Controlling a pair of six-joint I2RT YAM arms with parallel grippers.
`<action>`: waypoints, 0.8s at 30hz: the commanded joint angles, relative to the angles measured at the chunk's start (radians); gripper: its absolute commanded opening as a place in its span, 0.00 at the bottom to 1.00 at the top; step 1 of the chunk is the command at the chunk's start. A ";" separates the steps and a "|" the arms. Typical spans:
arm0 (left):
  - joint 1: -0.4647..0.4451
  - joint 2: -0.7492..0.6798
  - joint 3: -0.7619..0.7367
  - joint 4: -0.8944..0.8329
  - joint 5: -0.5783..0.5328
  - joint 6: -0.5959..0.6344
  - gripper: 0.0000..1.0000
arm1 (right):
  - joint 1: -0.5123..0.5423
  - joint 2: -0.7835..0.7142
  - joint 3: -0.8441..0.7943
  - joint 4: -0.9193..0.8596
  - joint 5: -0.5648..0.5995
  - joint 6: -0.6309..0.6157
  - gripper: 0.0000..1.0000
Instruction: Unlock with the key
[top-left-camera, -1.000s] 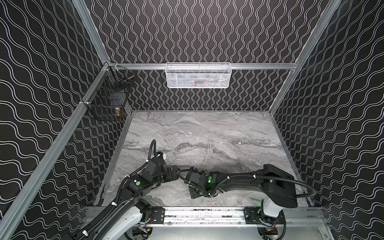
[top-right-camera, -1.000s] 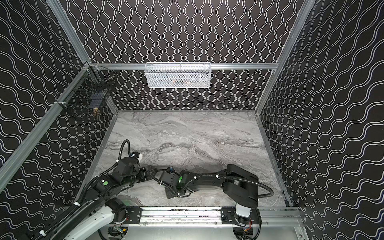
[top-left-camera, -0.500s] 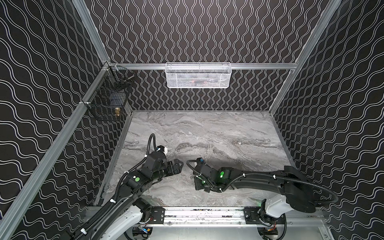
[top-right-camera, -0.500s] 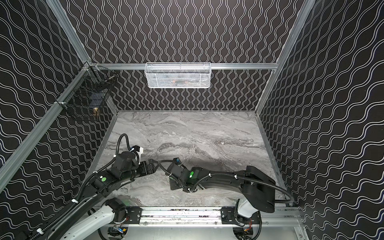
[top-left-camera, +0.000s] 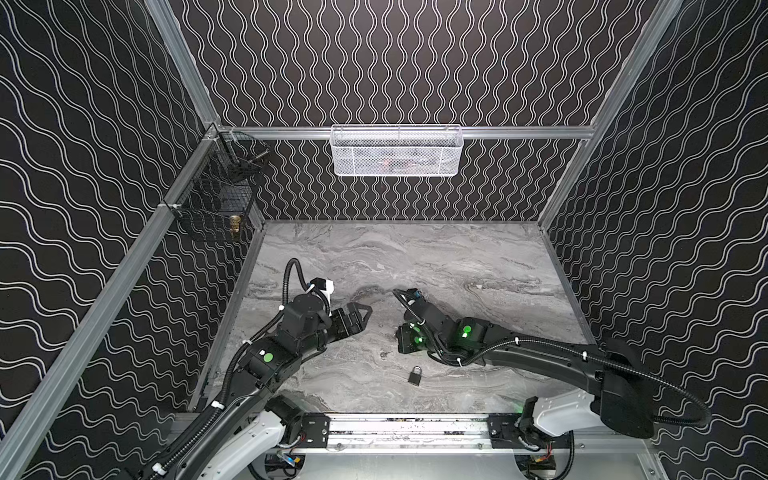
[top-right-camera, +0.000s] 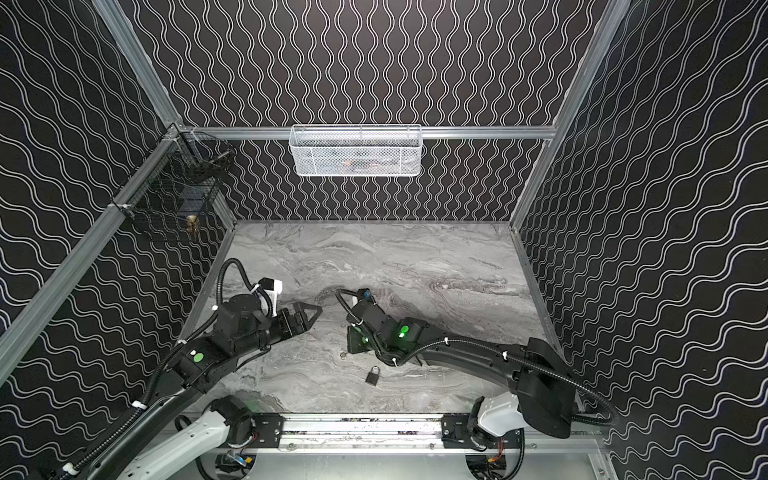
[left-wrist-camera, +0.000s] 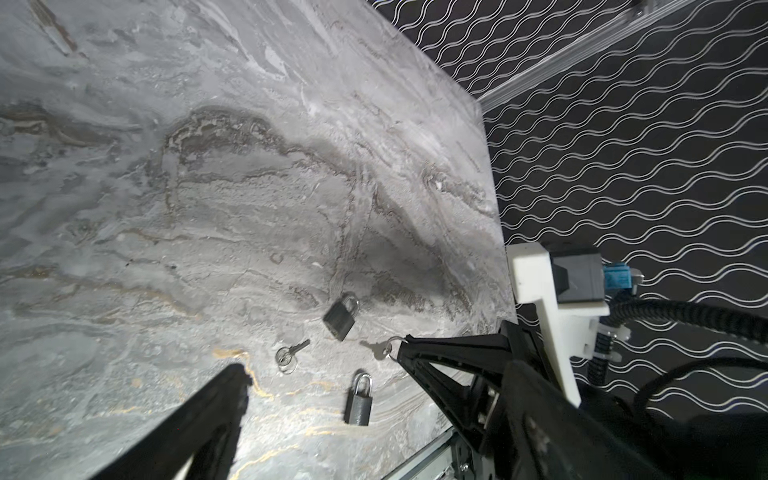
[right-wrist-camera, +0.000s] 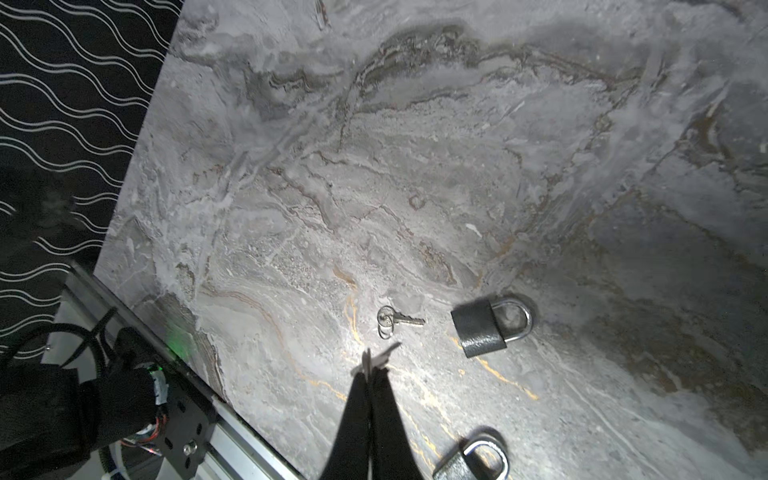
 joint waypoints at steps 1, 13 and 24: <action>0.000 -0.001 0.018 0.083 -0.014 -0.074 0.99 | -0.008 -0.019 0.008 0.057 0.015 -0.029 0.00; 0.000 0.055 0.012 0.241 -0.030 -0.043 0.98 | -0.053 -0.048 0.084 0.119 0.007 -0.082 0.00; 0.000 0.071 -0.200 0.679 0.121 0.589 0.81 | -0.143 -0.102 0.164 0.004 -0.123 -0.106 0.00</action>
